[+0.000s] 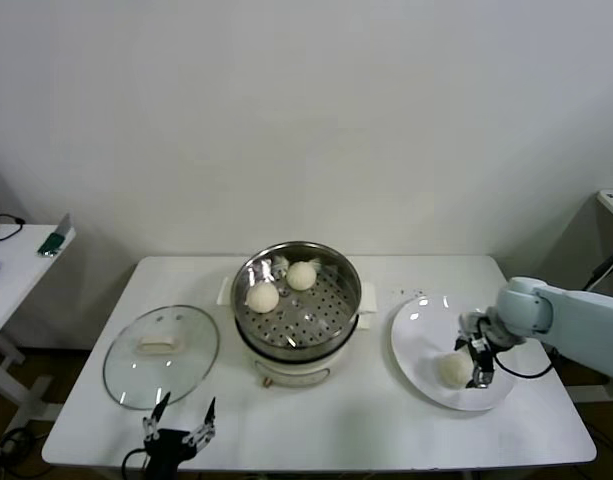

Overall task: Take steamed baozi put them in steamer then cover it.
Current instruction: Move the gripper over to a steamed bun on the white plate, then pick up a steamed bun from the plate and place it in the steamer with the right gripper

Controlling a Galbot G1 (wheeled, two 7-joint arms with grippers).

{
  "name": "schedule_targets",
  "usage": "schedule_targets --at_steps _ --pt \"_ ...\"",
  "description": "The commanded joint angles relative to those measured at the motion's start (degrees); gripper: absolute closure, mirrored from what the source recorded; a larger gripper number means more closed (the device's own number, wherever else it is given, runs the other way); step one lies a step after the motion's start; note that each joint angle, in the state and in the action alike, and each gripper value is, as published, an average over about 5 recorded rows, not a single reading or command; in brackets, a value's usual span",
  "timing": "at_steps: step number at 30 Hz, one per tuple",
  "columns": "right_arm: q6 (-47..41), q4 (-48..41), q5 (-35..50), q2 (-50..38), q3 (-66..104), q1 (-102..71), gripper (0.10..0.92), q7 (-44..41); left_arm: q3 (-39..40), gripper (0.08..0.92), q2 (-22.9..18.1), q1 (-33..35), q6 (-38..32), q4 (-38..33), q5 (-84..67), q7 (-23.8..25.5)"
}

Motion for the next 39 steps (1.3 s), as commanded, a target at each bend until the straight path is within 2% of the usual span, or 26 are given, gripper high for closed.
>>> schedule_targets --at_steps 1,9,15,20,25,28,33,39 --pt "-0.32 -1.88 -0.97 1.10 3.64 -4.48 0.210 0.56 0.08 0.177 -0.07 -0.18 0.16 0.03 0.23 0.06" --pt "1.53 -0.71 1.08 1.51 0.78 2.76 0.314 -1.53 0.10 0.177 -0.08 -0.27 0.13 -0.28 0.37 0.05" --pt "6.72 0.94 2.91 3.27 -8.41 18.90 0.323 -7.62 0.12 0.177 -0.05 -0.03 0.05 -0.71 0.25 0.02" --pt "17.08 1.35 7.25 10.30 -18.15 38.38 0.321 -11.67 0.02 0.177 0.20 0.01 0.15 -1.18 0.24 0.05" --pt "30.74 3.12 9.84 20.53 -17.48 50.42 0.321 -13.66 0.01 0.177 0.35 0.08 0.07 -1.20 0.30 0.09" --pt "34.77 6.80 7.56 25.41 -13.80 51.96 0.321 -13.63 0.05 0.177 0.32 0.18 0.06 -1.36 0.33 0.12" --pt "36.66 13.40 2.75 32.74 -9.56 47.54 0.321 -12.09 -0.25 0.177 0.28 0.30 -0.02 -1.68 0.22 0.10" --pt "37.12 12.85 -5.07 40.14 -9.26 37.43 0.321 -10.46 -0.61 0.177 0.27 0.43 -0.09 -2.14 -0.13 0.06"
